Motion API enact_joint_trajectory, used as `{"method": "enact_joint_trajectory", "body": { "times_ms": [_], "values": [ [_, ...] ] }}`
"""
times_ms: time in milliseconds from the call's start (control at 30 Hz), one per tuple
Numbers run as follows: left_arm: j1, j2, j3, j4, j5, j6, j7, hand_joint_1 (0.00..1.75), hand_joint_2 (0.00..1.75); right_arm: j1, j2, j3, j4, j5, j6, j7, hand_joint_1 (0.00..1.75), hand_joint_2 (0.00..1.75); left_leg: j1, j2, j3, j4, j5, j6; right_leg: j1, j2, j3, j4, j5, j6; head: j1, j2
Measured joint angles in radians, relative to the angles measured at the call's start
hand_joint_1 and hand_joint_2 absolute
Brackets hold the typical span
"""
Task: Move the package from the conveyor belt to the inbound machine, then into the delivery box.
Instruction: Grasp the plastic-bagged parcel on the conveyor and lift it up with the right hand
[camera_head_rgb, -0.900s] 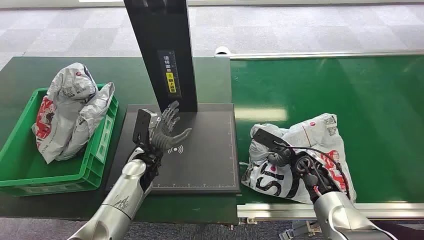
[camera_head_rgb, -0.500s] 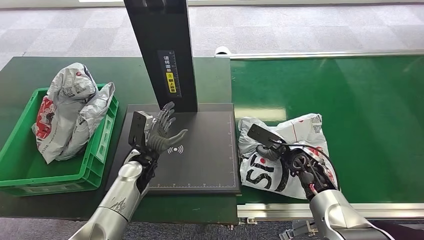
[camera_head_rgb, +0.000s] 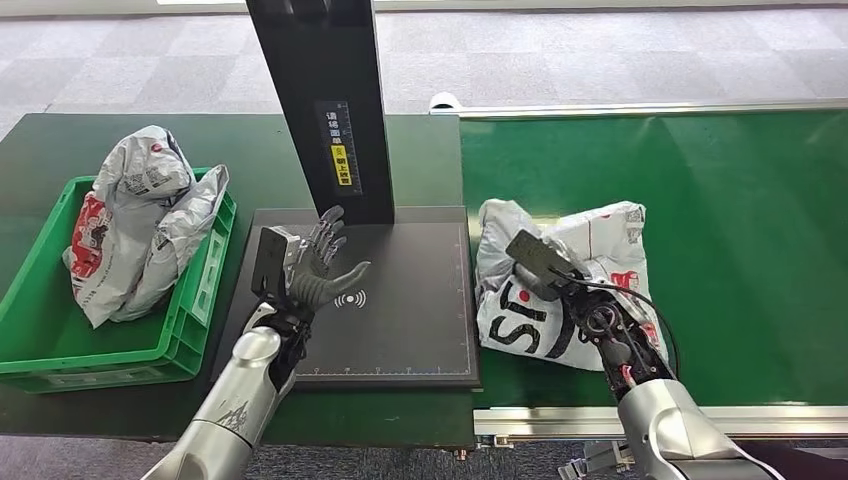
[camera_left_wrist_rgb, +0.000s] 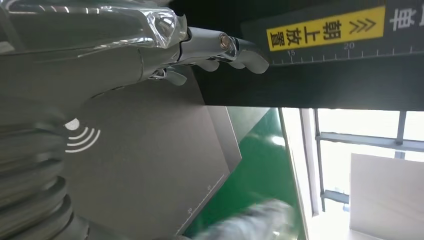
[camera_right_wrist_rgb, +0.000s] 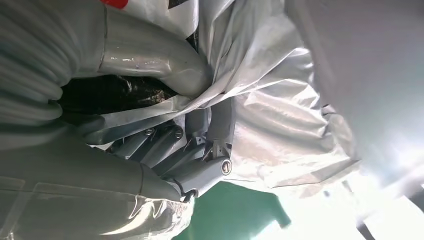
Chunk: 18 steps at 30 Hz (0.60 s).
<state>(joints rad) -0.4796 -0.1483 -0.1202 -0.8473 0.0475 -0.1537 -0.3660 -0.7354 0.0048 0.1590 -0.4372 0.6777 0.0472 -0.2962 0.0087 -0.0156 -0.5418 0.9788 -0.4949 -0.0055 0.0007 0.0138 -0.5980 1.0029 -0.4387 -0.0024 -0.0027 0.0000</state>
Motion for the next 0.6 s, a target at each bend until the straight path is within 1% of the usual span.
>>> {"method": "enact_joint_trajectory", "body": {
  "times_ms": [100,167,200,233,300,333,367,433,600],
  "values": [
    [0.021,0.001,0.006,-0.032,-0.012,0.035,-0.022,0.0,1.75,0.024,0.016,-0.065,-0.107,-0.118,-0.122,-0.096,1.75,1.75,0.0,0.0,0.0,0.0,0.0,0.0,0.0,0.0,0.0,0.0,0.0,0.0,0.0,0.0],
    [0.031,0.001,0.01,-0.058,-0.034,0.101,-0.06,0.0,1.75,0.055,0.031,-0.117,-0.205,-0.204,-0.195,-0.148,1.75,1.75,0.0,-0.001,0.0,0.0,0.0,0.0,0.0,-0.001,0.0,0.0,0.0,0.0,0.0,0.0],
    [0.038,-0.002,0.014,-0.08,-0.053,0.165,-0.1,0.0,1.75,0.076,0.041,-0.146,-0.264,-0.247,-0.25,-0.186,1.75,1.75,0.0,-0.001,-0.001,0.0,0.0,0.0,0.0,-0.001,0.0,0.0,0.0,0.0,0.0,0.0],
    [0.046,-0.006,0.02,-0.11,-0.07,0.253,-0.154,0.0,1.75,0.098,0.054,-0.175,-0.328,-0.285,-0.326,-0.234,1.75,1.75,0.0,-0.001,-0.001,0.0,0.0,0.0,0.0,-0.001,0.0,0.0,0.0,0.0,0.0,0.0],
    [0.06,-0.015,0.031,-0.184,-0.098,0.455,-0.267,0.0,1.75,0.141,0.081,-0.224,-0.458,-0.33,-0.523,-0.338,1.75,1.75,0.0,-0.001,-0.001,0.0,0.0,0.0,0.0,-0.001,0.0,0.0,0.0,0.0,0.0,0.0],
    [0.063,-0.017,0.035,-0.219,-0.102,0.527,-0.299,0.0,1.75,0.158,0.09,-0.238,-0.516,-0.335,-0.61,-0.371,1.75,1.75,0.0,-0.001,-0.001,0.0,0.0,0.0,0.0,-0.001,0.0,0.0,0.0,0.0,0.0,0.0],
    [0.066,-0.017,0.036,-0.25,-0.104,0.568,-0.314,0.0,1.75,0.174,0.098,-0.245,-0.569,-0.332,-0.669,-0.388,1.75,1.75,0.0,-0.001,-0.001,0.0,0.0,0.0,0.0,-0.001,0.0,0.0,0.0,0.0,0.0,0.0],
    [0.074,-0.016,0.034,-0.304,-0.105,0.588,-0.319,0.0,1.75,0.206,0.114,-0.248,-0.669,-0.313,-0.722,-0.399,1.75,1.75,0.0,0.0,0.0,0.0,0.0,0.0,0.0,0.0,0.0,0.0,0.0,0.0,0.0,0.0],
    [0.091,-0.016,0.032,-0.399,-0.078,0.605,-0.33,0.0,1.75,0.273,0.167,-0.253,-0.902,-0.22,-0.74,-0.404,1.75,1.75,0.0,0.0,0.0,0.0,0.0,0.0,0.0,0.0,0.0,0.0,0.0,0.0,0.0,0.0]
  ]
}}
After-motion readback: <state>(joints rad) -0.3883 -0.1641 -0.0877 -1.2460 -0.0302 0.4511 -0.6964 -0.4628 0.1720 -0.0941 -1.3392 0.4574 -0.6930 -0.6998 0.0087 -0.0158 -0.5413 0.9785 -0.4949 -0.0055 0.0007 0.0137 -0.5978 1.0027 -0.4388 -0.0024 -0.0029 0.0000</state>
